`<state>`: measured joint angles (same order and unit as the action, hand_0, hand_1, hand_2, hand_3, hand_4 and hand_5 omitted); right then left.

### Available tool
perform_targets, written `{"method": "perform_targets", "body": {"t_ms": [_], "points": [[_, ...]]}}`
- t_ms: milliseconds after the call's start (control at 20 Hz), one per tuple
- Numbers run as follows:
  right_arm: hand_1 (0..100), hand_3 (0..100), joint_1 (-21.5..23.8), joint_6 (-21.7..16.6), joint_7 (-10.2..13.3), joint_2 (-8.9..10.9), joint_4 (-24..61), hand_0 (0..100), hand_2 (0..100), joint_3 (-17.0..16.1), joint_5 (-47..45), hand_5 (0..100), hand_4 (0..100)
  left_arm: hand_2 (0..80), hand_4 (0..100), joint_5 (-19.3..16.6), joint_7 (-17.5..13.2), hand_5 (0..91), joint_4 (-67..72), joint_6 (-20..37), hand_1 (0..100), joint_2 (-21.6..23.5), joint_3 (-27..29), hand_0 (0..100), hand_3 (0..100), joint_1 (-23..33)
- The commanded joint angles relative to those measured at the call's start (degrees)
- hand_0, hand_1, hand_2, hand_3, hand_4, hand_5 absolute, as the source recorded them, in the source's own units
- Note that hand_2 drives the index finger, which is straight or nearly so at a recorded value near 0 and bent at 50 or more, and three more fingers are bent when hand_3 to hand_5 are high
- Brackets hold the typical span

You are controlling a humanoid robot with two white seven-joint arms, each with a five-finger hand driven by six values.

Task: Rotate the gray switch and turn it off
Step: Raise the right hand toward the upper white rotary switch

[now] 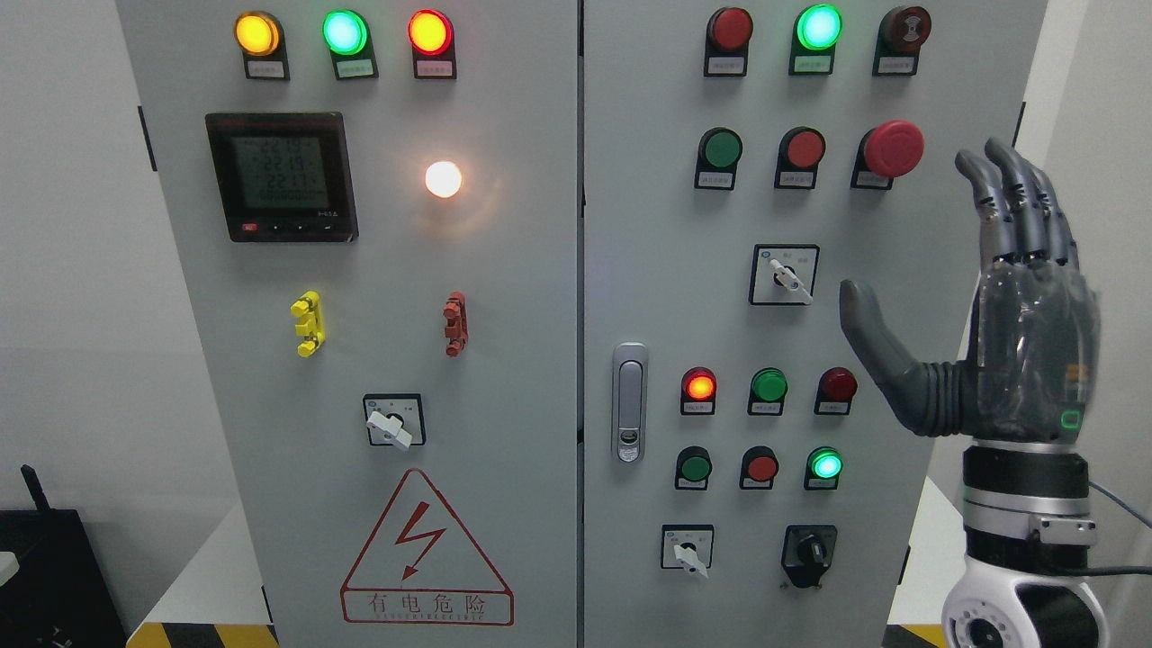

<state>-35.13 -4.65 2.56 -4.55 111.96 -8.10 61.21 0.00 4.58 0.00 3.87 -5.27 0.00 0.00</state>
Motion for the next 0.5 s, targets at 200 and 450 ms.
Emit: {"method": "perform_targets", "body": {"t_ms": [200,450], "points": [[14,0,-0.2,0.0,0.0,0.51,-0.3,15,0,-0.2,-0.3,0,0,0.0,0,1.1,0.0,0.0,-1.5,0.0,39,0.0,0.4,12,0,-0.5],[19,9,-0.1,0.0,1.2,0.25,-0.3,17,0,-0.2,-0.3,0,8,0.0,0,1.1,0.0,0.0,-1.5,0.0,39,0.0,0.4,12,0,-0.5]]}}
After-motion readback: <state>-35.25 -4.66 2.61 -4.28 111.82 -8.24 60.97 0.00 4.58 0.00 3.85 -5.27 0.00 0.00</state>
